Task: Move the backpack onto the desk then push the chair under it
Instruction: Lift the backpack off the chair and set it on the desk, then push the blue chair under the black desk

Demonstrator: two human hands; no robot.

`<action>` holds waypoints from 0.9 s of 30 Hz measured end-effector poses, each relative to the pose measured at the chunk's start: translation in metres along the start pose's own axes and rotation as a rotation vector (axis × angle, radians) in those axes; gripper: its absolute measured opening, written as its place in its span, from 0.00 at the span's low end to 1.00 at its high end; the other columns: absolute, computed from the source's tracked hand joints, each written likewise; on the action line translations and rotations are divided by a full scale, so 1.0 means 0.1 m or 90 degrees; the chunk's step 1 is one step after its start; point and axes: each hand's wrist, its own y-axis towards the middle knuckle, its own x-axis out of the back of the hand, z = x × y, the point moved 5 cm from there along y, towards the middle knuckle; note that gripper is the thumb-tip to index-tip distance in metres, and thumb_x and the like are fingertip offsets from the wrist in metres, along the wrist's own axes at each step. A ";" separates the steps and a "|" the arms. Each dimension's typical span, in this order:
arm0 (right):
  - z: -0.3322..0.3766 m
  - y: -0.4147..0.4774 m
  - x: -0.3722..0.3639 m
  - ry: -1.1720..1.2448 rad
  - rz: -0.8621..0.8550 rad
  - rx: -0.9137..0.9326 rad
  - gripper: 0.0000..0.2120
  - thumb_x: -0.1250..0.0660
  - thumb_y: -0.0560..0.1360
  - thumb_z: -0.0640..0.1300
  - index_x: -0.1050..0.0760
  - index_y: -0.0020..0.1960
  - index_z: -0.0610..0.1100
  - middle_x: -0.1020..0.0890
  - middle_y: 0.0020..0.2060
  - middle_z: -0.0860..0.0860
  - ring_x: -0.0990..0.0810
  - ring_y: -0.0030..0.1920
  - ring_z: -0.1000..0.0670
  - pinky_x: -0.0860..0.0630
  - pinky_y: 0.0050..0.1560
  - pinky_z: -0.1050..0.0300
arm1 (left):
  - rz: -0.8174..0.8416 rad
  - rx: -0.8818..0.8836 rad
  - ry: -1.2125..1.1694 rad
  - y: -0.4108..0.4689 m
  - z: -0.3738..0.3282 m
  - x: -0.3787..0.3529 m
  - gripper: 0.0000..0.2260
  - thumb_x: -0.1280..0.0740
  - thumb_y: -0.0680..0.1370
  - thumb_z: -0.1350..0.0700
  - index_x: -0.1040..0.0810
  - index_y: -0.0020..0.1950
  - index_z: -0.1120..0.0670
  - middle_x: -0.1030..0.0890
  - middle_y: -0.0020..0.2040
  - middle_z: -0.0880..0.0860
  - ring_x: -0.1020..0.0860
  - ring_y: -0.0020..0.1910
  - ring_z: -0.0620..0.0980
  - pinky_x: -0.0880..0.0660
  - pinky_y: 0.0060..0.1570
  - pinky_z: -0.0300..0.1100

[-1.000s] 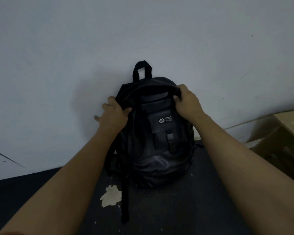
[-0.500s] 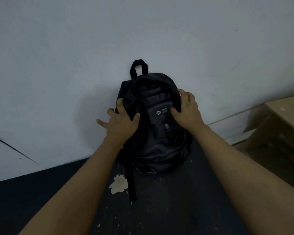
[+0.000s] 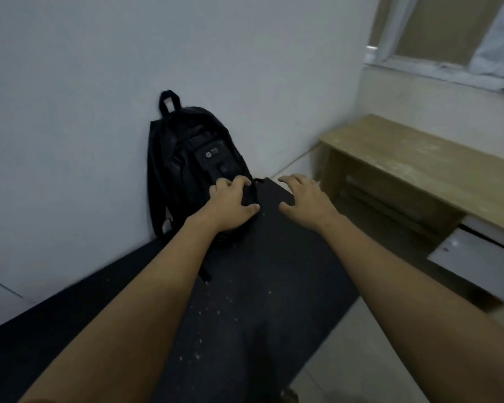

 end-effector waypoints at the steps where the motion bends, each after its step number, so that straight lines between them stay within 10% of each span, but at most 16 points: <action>1: -0.01 -0.27 0.06 -0.008 0.000 -0.017 0.30 0.35 0.72 0.52 0.37 0.72 0.50 0.33 0.71 0.46 0.35 0.69 0.42 0.30 0.64 0.39 | 0.020 -0.031 0.008 -0.18 -0.13 -0.09 0.27 0.34 0.76 0.42 0.40 0.72 0.45 0.40 0.70 0.59 0.42 0.71 0.61 0.37 0.66 0.54; 12: -0.38 -2.85 0.54 -0.100 0.072 -0.190 0.30 0.35 0.73 0.53 0.39 0.73 0.53 0.35 0.72 0.48 0.37 0.70 0.41 0.31 0.64 0.37 | 0.191 -0.195 -0.010 -1.89 -1.26 -1.18 0.27 0.34 0.76 0.42 0.41 0.72 0.43 0.39 0.69 0.57 0.39 0.69 0.59 0.33 0.59 0.50; 27: -1.31 -5.95 0.42 0.019 0.170 -0.235 0.29 0.33 0.73 0.48 0.37 0.72 0.51 0.33 0.71 0.46 0.33 0.67 0.42 0.29 0.64 0.40 | 0.372 -0.145 -0.027 -4.51 -2.46 -3.07 0.36 0.30 0.74 0.41 0.44 0.76 0.46 0.38 0.74 0.60 0.35 0.71 0.59 0.34 0.68 0.54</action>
